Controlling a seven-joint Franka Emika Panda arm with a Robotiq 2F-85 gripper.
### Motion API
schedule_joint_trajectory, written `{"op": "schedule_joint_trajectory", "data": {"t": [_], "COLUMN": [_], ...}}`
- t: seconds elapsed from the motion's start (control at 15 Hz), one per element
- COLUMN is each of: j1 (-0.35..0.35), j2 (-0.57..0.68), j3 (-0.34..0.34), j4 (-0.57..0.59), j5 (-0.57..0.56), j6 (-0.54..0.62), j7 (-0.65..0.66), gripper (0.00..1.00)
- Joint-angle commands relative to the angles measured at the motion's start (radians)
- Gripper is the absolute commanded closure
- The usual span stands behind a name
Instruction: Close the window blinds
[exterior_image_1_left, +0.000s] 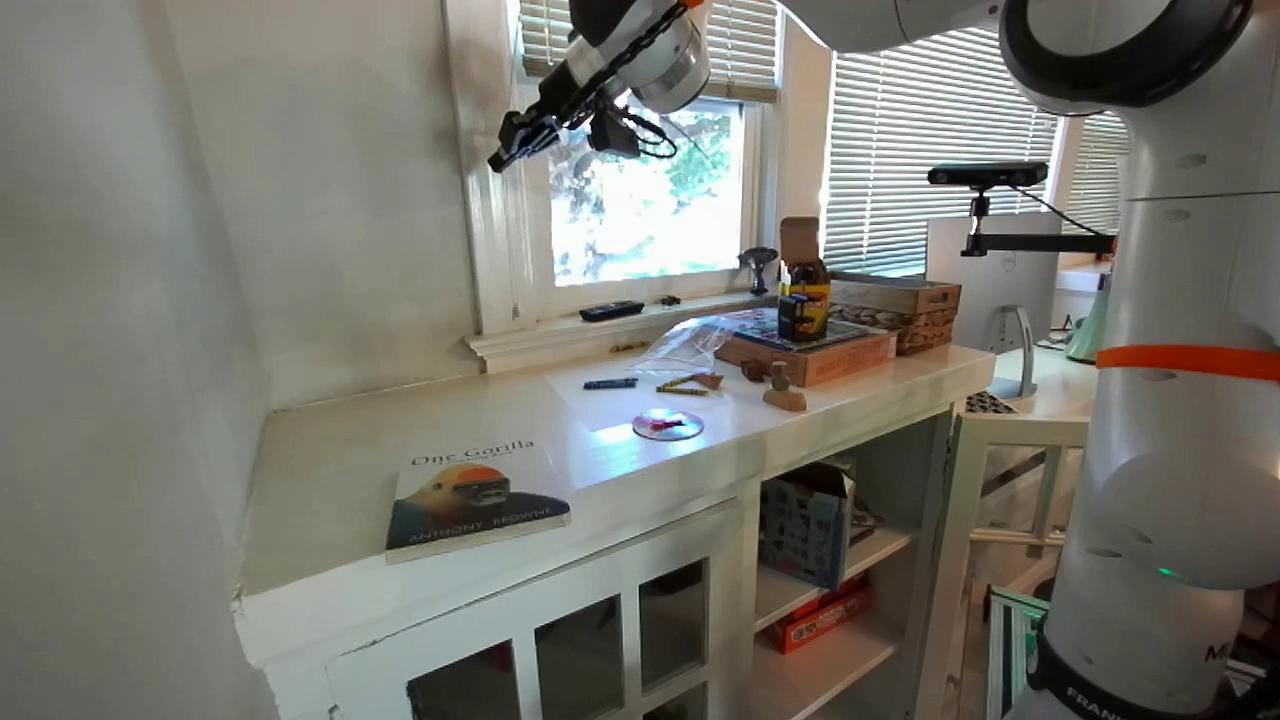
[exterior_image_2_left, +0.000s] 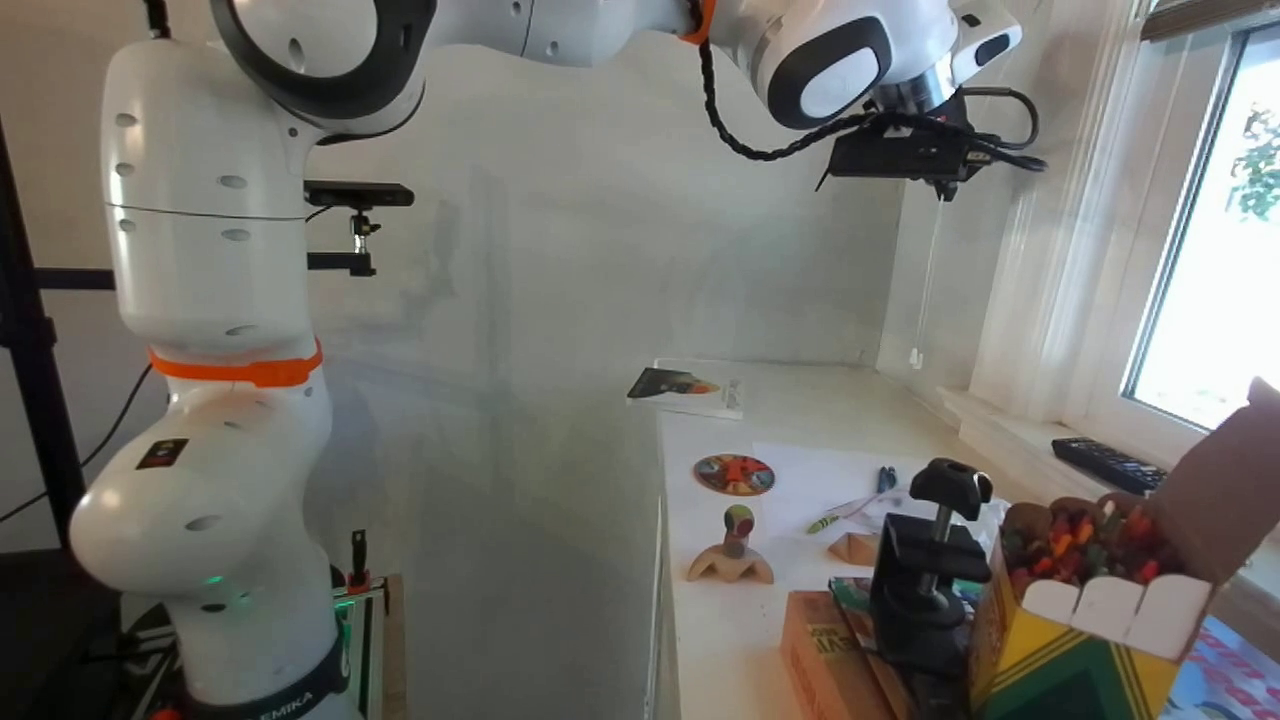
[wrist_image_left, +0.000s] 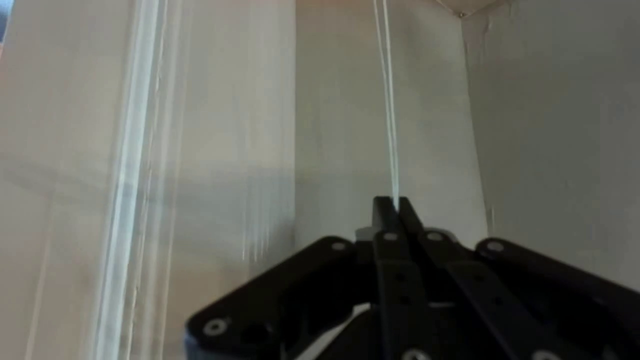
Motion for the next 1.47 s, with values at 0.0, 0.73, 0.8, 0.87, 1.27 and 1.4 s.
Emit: {"op": "schedule_joint_trajectory", "data": {"t": [0.0,0.73,0.8,0.87,1.27,1.4], "j1": [0.002,-0.023,-0.025,-0.027,-0.003,0.014], "j2": [-0.02,-0.027,-0.024,-0.02,-0.014,-0.003], "j3": [0.008,-0.015,-0.019,-0.022,0.013,0.036], "j4": [-0.077,0.088,0.103,0.11,0.102,0.108], "j5": [0.032,0.151,0.157,0.153,0.219,0.228], "j6": [-0.019,0.005,-0.001,-0.01,-0.032,-0.036], "j7": [-0.068,-0.054,-0.058,-0.055,-0.135,-0.17], "gripper": [1.0,1.0,1.0,1.0,1.0,1.0]}}
